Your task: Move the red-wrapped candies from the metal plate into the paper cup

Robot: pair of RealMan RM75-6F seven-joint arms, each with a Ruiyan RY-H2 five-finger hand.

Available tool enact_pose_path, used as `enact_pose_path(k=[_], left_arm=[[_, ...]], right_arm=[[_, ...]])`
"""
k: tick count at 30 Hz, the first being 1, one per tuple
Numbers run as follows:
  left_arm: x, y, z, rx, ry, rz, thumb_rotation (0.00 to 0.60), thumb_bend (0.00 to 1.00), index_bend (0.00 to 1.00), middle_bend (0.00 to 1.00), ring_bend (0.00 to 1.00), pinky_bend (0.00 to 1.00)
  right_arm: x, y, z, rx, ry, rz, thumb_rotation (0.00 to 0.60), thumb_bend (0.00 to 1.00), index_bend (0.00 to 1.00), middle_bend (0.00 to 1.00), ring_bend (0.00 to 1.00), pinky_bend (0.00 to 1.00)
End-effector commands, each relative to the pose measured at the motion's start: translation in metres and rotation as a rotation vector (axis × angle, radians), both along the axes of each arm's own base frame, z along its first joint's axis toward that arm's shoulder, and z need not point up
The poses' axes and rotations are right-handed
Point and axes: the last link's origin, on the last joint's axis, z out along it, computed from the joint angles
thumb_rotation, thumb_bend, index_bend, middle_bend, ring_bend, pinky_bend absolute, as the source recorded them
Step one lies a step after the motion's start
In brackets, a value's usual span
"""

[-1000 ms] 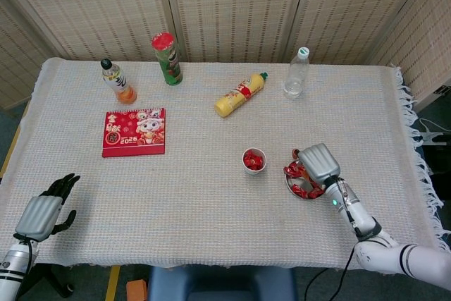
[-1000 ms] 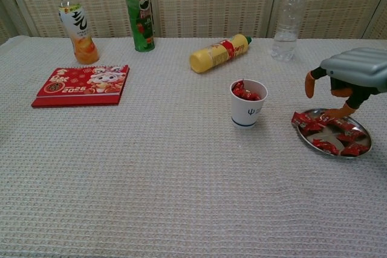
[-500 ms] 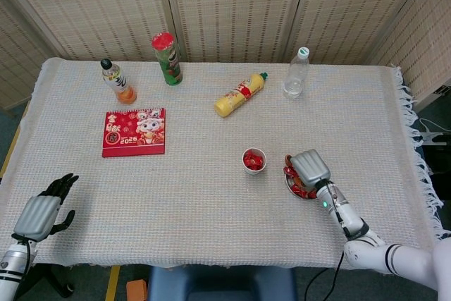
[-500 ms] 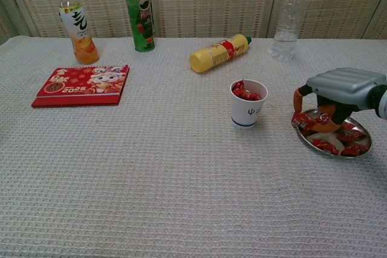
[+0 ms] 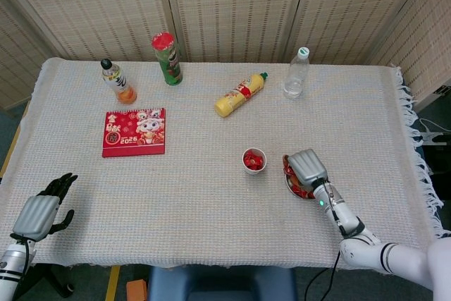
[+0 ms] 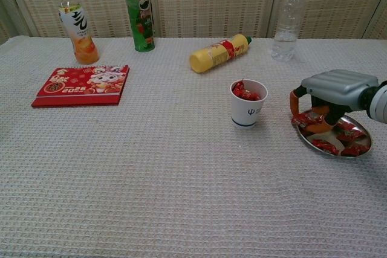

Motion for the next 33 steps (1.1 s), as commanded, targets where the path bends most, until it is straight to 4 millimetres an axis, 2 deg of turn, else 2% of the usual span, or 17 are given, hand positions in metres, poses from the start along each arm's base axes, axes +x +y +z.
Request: enact_pose_path(k=[1,22,28,33], left_arm=[[0.0,0.0,0.0,0.0,0.0,-0.001,0.6,0.45,0.0,0.0,0.09,0.37],[0.0,-0.001,0.0,0.003,0.0,-0.003,0.6,0.45,0.0,0.0,0.09,0.37],[0.0,-0.001,0.0,0.002,0.002,-0.004,0.6,0.45,0.0,0.0,0.09,0.37],[0.0,-0.001,0.0,0.006,-0.001,0.0,0.6,0.45,0.0,0.0,0.09,0.37]], right_arm=[[0.0,0.0,-0.002,0.004,-0.001,-0.001,0.6,0.22,0.45,1.0,0.89,1.0],[-0.001,-0.001,-0.004,-0.005,-0.015,-0.009,0.6,0.22,0.55,1.0,0.91,1.0],[0.003,-0.001,0.006,-0.031,-0.061,-0.006,0.6,0.22,0.55,1.0,0.91,1.0],[0.017,-0.004,0.024,-0.048,-0.143,-0.004,0.6,0.22,0.55,1.0,0.91,1.0]])
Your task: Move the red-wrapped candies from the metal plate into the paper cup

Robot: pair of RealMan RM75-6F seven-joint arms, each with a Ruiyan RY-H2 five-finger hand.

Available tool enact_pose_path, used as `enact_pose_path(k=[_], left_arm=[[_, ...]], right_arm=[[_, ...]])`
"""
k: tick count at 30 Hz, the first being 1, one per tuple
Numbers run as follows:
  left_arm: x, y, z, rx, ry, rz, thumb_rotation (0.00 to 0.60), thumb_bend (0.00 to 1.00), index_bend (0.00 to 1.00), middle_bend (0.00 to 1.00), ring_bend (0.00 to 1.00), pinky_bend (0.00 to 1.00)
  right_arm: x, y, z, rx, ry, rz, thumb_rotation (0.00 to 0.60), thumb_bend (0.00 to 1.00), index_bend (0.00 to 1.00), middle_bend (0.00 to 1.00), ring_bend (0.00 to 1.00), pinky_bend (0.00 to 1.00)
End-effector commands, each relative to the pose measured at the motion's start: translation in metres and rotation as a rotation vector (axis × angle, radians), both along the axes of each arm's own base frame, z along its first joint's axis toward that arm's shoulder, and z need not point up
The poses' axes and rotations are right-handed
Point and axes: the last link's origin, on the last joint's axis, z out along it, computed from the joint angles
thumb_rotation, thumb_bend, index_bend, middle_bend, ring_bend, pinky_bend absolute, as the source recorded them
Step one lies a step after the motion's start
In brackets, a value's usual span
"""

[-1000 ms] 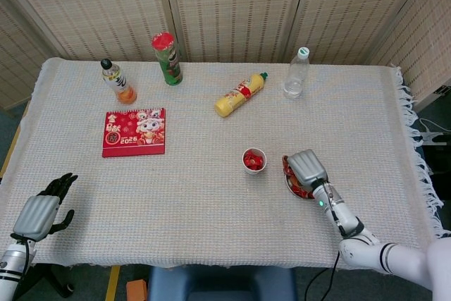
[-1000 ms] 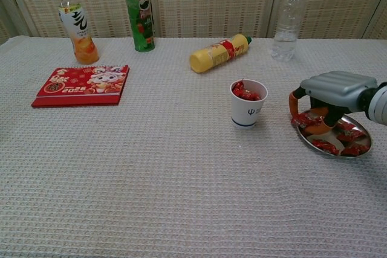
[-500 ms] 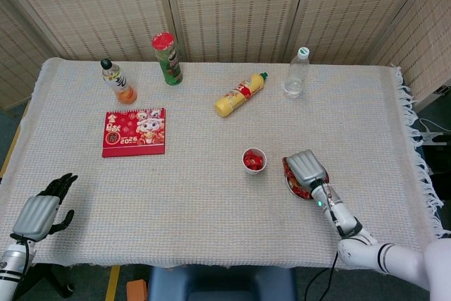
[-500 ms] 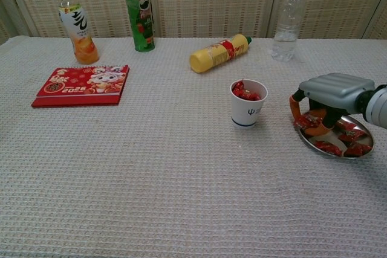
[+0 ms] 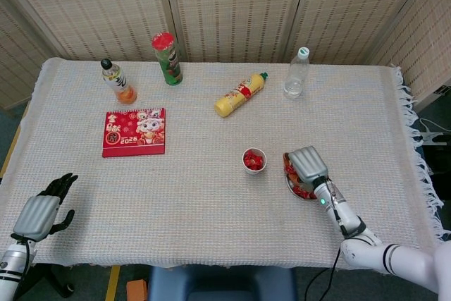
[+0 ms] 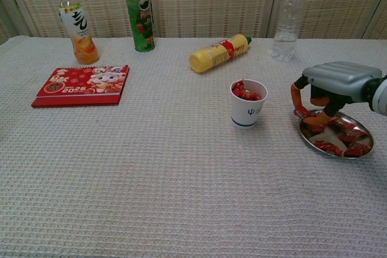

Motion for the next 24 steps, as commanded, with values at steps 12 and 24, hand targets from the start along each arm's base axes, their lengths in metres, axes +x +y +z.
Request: enact_pose_path(k=[12,24], left_arm=[[0.001,0.001,-0.002,-0.008,0.0,-0.004,0.6,0.45,0.0,0.0,0.09,0.37],[0.0,0.001,0.002,0.0,-0.008,-0.001,0.6,0.45,0.0,0.0,0.09,0.37]], right_arm=[[0.068,-0.013,0.013,0.022,-0.204,0.049,0.6,0.22,0.55,1.0,0.91,1.0],[0.087,-0.023,-0.007,0.018,-0.172,0.058,0.6,0.22,0.54,1.0,0.91,1.0]])
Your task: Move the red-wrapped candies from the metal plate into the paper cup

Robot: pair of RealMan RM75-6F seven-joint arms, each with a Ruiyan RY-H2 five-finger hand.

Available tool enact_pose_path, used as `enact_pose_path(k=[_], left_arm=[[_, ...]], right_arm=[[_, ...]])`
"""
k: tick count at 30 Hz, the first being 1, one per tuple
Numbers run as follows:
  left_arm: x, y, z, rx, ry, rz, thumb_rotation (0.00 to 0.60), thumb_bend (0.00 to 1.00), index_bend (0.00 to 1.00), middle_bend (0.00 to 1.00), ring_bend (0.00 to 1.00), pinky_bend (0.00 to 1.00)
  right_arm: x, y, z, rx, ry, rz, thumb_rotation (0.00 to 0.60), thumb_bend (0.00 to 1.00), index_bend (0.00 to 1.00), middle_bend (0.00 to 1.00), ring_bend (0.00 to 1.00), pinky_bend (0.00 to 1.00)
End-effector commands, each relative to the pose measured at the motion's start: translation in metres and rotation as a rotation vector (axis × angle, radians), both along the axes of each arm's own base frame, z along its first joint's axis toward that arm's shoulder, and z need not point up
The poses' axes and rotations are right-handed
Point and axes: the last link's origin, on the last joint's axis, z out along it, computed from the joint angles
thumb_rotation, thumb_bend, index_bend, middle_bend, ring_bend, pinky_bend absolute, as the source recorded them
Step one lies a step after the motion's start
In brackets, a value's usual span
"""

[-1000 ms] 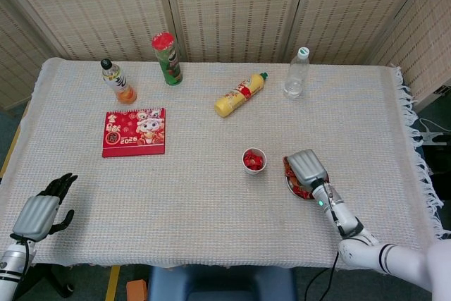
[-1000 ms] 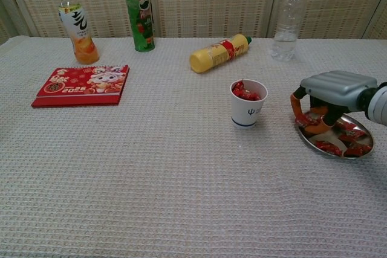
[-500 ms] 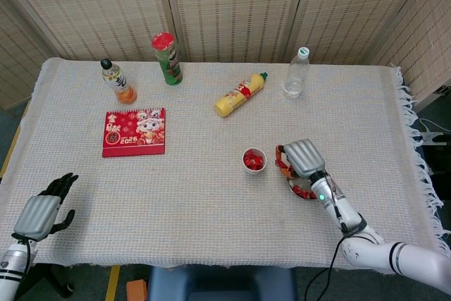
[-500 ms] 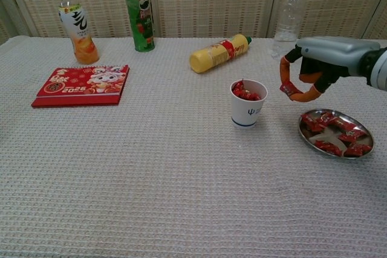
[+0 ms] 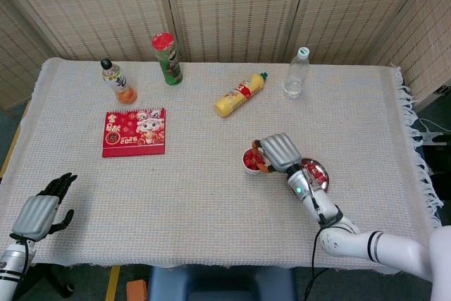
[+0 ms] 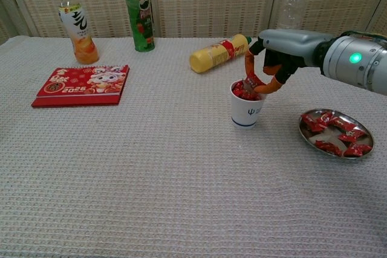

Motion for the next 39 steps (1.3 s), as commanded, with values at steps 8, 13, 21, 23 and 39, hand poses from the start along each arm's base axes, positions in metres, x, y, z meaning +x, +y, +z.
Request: enact_pose_path(k=[8,13,21,23,39], left_arm=[[0.0,0.002,-0.001,-0.007,0.0,0.0,0.6,0.45,0.0,0.0,0.09,0.37],[0.0,0.001,-0.001,-0.004,0.0,-0.001,0.6,0.45,0.0,0.0,0.09,0.37],[0.001,0.0,0.0,0.001,-0.002,-0.007,0.6,0.45,0.0,0.0,0.09,0.37],[0.001,0.0,0.0,-0.001,-0.001,-0.007,0.6,0.45,0.0,0.0,0.09,0.37],[0.003,-0.001,-0.006,-0.013,0.015,-0.012,0.6,0.45,0.0,0.0,0.09,0.37]], right_arm=[[0.0,-0.005,-0.008,-0.02,0.04,-0.002,0.6,0.22,0.37,1.0,0.91,1.0],[0.001,-0.005,-0.006,-0.024,0.037,0.004,0.6,0.22,0.24,1.0,0.91,1.0],[-0.006,0.002,0.013,-0.066,0.025,0.012,0.6,0.22,0.2,1.0,0.91,1.0],[-0.011,0.004,0.02,-0.077,0.016,0.005,0.6,0.22,0.2,1.0,0.9,1.0],[-0.086,0.031,0.034,-0.09,0.177,-0.042,0.6,0.22,0.33,1.0,0.9,1.0]])
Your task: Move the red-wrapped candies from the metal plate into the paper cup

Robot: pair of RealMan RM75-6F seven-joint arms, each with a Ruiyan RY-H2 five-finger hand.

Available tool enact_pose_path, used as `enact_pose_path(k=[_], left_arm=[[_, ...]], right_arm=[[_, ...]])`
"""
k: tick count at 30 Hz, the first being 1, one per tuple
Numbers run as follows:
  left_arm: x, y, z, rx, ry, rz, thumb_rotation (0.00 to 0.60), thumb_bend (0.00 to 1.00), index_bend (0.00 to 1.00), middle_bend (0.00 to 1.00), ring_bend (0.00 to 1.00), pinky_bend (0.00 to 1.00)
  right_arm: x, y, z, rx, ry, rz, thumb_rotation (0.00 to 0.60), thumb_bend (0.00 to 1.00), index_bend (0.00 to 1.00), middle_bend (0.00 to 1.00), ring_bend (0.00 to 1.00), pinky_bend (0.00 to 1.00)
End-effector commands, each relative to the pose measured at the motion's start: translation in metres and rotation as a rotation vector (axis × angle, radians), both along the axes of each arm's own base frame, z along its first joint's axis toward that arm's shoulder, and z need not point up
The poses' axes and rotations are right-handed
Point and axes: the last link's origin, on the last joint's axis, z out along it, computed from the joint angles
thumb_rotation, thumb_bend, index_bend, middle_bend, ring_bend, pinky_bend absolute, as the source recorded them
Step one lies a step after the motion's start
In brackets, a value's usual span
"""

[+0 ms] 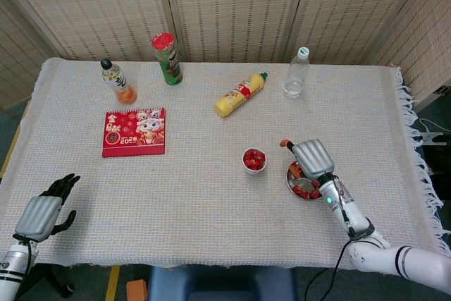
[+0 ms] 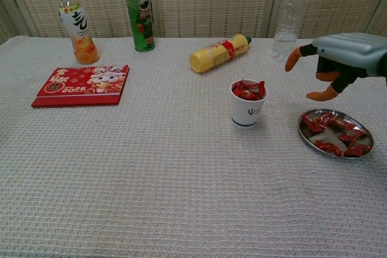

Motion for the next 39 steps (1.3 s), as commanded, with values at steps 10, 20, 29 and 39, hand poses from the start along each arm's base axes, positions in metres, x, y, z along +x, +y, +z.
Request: enact_pose_path(k=[10,20,29,39], left_arm=[[0.0,0.001,-0.002,-0.009,0.005,0.0,0.6,0.45,0.0,0.0,0.09,0.37],[0.0,0.001,-0.002,-0.007,0.004,0.004,0.6,0.45,0.0,0.0,0.09,0.37],[-0.001,0.001,-0.001,-0.007,0.001,0.004,0.6,0.45,0.0,0.0,0.09,0.37],[-0.001,0.001,0.0,-0.005,-0.002,0.007,0.6,0.45,0.0,0.0,0.09,0.37]], right_arm=[[-0.043,0.011,-0.019,0.062,0.147,-0.05,0.6,0.22,0.35,1.0,0.9,1.0],[-0.05,0.01,-0.037,0.079,0.17,-0.047,0.6,0.22,0.38,1.0,0.9,1.0],[-0.046,0.009,-0.039,0.073,0.145,-0.038,0.6,0.22,0.39,1.0,0.9,1.0],[-0.044,0.008,-0.047,0.072,0.14,-0.032,0.6,0.22,0.45,1.0,0.9,1.0]])
